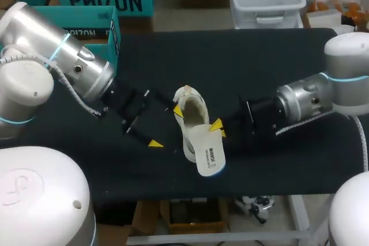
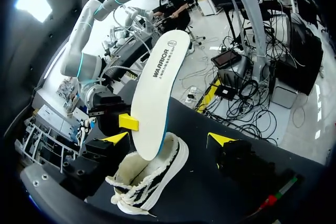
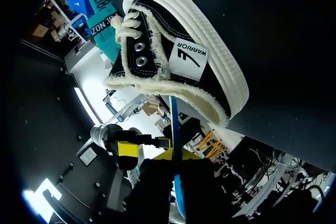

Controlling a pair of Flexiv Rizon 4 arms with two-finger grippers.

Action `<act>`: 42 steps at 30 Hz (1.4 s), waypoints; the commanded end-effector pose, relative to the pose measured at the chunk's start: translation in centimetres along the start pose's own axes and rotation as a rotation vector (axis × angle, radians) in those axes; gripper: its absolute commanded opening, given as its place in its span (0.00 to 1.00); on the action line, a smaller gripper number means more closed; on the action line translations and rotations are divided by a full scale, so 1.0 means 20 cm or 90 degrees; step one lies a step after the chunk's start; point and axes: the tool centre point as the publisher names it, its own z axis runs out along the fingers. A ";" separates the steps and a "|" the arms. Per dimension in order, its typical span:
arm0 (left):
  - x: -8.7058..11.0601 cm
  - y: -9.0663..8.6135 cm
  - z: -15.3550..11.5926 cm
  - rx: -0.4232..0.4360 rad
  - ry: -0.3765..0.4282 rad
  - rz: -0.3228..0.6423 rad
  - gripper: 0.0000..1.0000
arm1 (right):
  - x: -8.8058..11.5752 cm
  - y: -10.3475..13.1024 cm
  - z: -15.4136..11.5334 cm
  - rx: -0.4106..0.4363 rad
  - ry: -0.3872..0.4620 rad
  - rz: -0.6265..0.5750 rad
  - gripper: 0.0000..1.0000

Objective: Open the shoe tongue, take the insole out of the shoe, put the insole back into the shoe, and pack the shoe into the shoebox

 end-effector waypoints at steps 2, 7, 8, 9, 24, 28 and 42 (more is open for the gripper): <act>0.06 0.07 0.15 0.048 -0.104 -0.012 1.00 | 0.01 0.03 0.01 0.010 0.005 0.006 0.00; 0.09 0.09 0.18 0.078 -0.161 -0.002 1.00 | 0.02 0.03 0.04 0.012 0.014 0.011 0.00; 0.10 0.09 0.18 0.083 -0.179 0.002 1.00 | 0.02 0.04 0.04 0.012 0.017 0.012 0.00; 0.10 0.09 0.18 0.091 -0.188 0.002 1.00 | 0.01 0.04 0.05 0.013 0.020 0.013 0.00; 0.01 0.03 0.19 0.139 -0.252 0.029 0.48 | 0.03 0.07 0.09 0.012 0.023 0.016 0.00; 0.00 0.04 0.21 0.135 -0.246 0.018 0.36 | 0.03 0.07 0.09 0.007 0.025 0.017 0.00; -0.06 0.09 0.24 0.140 -0.240 -0.004 0.00 | 0.01 0.08 0.10 -0.007 0.038 0.012 0.00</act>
